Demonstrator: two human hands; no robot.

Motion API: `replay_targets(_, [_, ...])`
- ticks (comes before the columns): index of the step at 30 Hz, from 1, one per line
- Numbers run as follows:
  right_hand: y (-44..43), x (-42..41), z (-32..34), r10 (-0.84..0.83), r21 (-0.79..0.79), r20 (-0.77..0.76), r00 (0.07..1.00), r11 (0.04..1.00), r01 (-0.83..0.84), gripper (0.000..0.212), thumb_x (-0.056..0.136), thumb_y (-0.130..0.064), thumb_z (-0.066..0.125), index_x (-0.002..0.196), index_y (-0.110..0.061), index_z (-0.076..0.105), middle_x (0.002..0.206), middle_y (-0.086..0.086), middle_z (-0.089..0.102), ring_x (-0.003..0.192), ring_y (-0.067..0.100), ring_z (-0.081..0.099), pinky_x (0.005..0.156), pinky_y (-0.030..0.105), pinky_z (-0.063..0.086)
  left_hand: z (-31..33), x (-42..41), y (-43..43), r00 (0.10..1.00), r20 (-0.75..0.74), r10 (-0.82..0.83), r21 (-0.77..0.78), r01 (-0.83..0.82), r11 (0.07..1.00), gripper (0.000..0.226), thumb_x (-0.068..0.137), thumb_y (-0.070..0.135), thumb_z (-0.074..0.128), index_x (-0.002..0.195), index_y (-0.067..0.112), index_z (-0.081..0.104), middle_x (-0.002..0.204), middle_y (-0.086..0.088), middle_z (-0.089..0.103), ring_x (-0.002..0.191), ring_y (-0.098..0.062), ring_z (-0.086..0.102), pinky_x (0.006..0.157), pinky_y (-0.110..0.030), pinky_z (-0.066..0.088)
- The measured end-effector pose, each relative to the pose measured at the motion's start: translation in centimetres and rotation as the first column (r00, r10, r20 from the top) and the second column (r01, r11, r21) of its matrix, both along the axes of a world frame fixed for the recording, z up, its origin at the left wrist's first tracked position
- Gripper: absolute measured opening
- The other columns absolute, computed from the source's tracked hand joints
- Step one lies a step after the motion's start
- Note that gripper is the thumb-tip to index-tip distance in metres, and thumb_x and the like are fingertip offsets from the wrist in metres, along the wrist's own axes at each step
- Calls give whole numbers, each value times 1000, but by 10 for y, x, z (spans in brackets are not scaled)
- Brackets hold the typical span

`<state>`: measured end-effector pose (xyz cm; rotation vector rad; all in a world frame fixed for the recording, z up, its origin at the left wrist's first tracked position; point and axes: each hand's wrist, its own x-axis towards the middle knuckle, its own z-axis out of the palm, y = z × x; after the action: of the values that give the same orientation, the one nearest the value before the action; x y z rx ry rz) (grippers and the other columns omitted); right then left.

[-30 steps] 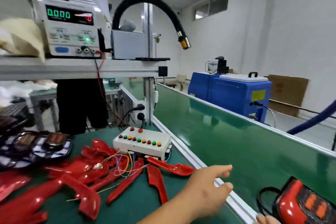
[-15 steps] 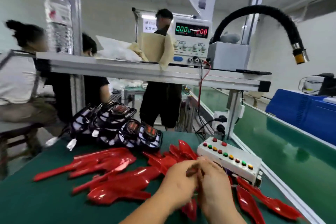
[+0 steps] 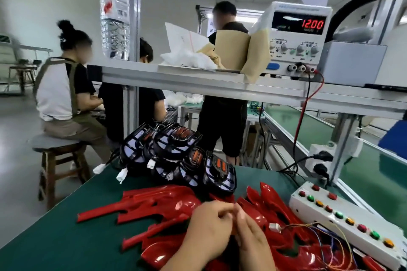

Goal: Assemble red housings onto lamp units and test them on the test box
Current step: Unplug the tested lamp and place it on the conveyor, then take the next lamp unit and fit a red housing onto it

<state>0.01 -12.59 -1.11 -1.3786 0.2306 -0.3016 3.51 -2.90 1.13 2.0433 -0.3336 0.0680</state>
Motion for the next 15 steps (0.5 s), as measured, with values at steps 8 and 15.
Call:
replay_targets(8, [9,3,-9,-65,-17,73,995,998,66,23,93,-3,58,108,-17,68,111,-3,68,109,10,59,106,33,40,54,110,84,791,-106,603,-308,-603,736,25,93,34,63,98,12,51,79,-12,65,65,-27,70,75,-41,58])
replay_targets(15, [8,4,-11,-85,-37,96,992,995,89,24,91,0,61,109,-14,69,104,-8,70,96,-5,63,84,9,48,60,144,99,785,-21,619,79,-616,784,48,95,42,55,102,-5,62,86,-23,70,82,-37,67,65,-35,50])
